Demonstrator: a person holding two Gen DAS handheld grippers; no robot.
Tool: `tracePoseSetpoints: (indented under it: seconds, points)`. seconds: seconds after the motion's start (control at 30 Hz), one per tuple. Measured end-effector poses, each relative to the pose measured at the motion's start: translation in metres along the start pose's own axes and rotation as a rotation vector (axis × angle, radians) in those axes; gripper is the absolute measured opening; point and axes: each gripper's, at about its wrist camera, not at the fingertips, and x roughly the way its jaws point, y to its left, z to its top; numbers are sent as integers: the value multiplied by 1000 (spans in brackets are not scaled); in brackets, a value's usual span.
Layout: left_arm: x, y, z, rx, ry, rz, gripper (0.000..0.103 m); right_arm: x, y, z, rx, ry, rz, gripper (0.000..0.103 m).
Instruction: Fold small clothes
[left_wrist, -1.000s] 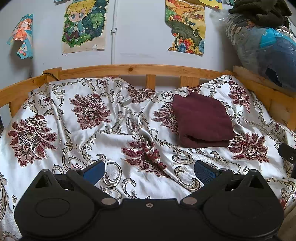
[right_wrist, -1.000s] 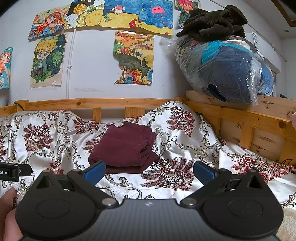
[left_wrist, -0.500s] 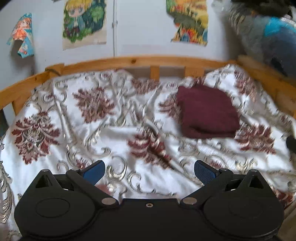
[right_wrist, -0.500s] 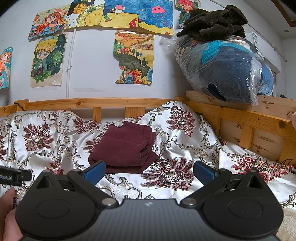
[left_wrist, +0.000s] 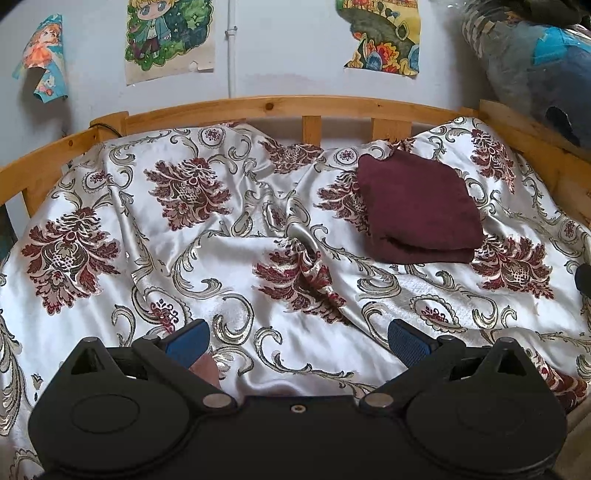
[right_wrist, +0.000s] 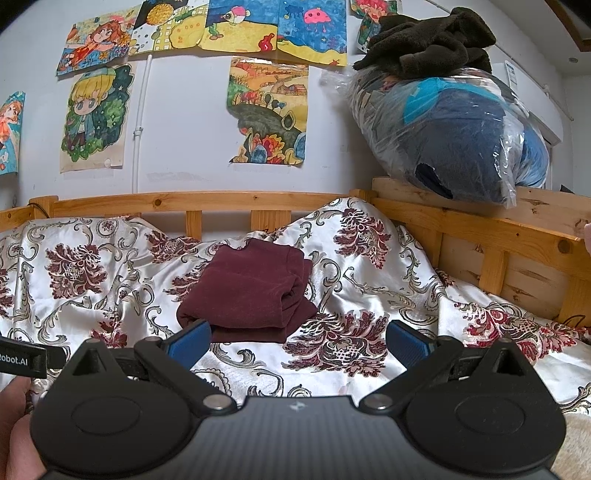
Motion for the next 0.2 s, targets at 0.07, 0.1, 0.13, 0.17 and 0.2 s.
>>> tracePoseSetpoints:
  seconds: [0.07, 0.1, 0.13, 0.17, 0.2]
  points:
    - [0, 0, 0, 2, -1, 0, 102, -2, 1, 0, -1, 2, 0, 103]
    - [0, 0, -1, 4, -2, 0, 102, 0, -1, 0, -2, 4, 1, 103]
    - [0, 0, -1, 5, -2, 2, 102, 0, -1, -1, -3, 7, 1, 103]
    - [1, 0, -1, 4, 1, 4, 102, 3, -1, 0, -4, 11, 0, 103]
    - [1, 0, 0, 4, 5, 7, 102, 3, 0, -1, -7, 18, -1, 103]
